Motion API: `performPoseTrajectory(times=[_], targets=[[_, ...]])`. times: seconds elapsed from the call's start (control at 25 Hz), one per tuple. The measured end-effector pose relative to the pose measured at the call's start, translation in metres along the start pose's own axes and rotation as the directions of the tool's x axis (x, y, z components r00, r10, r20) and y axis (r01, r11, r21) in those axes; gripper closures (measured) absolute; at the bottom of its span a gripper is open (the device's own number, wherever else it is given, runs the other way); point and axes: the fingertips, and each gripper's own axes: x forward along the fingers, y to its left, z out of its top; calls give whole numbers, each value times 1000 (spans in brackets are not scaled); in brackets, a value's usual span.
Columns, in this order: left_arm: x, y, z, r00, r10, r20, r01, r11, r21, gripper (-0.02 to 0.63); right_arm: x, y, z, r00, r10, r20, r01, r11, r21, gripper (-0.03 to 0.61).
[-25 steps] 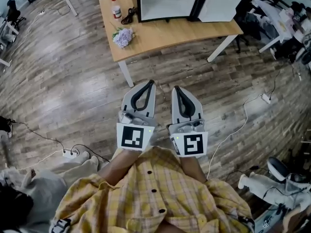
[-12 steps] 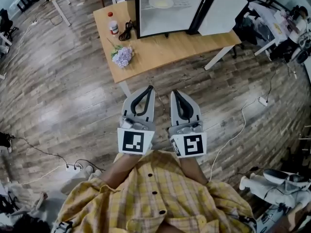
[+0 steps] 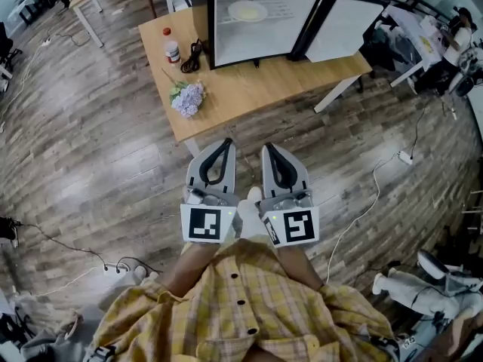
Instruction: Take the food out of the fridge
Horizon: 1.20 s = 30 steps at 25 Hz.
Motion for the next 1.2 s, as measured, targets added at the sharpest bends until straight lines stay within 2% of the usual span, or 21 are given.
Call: performPoseTrajectory(times=[0.4,0.68,1.04,1.2], targets=[[50,12,-4,1000,19,-4,-19,999,30,606,48,-45,-12,1000,-19,1,19,999,38,572],[99,27,-6,998,58,-17,-57,998,42,606,89,-80,-11,1000,-4,1,4,999,35,572],[163,45,-5,995,94,9,-95,995,41,606,150,-121,-17,999,33,-4,-33,999,33,572],[188,49,-7,995,101,2,-101,993,61,606,174,-137,-24,999,48,-20,-46,997,58,572]])
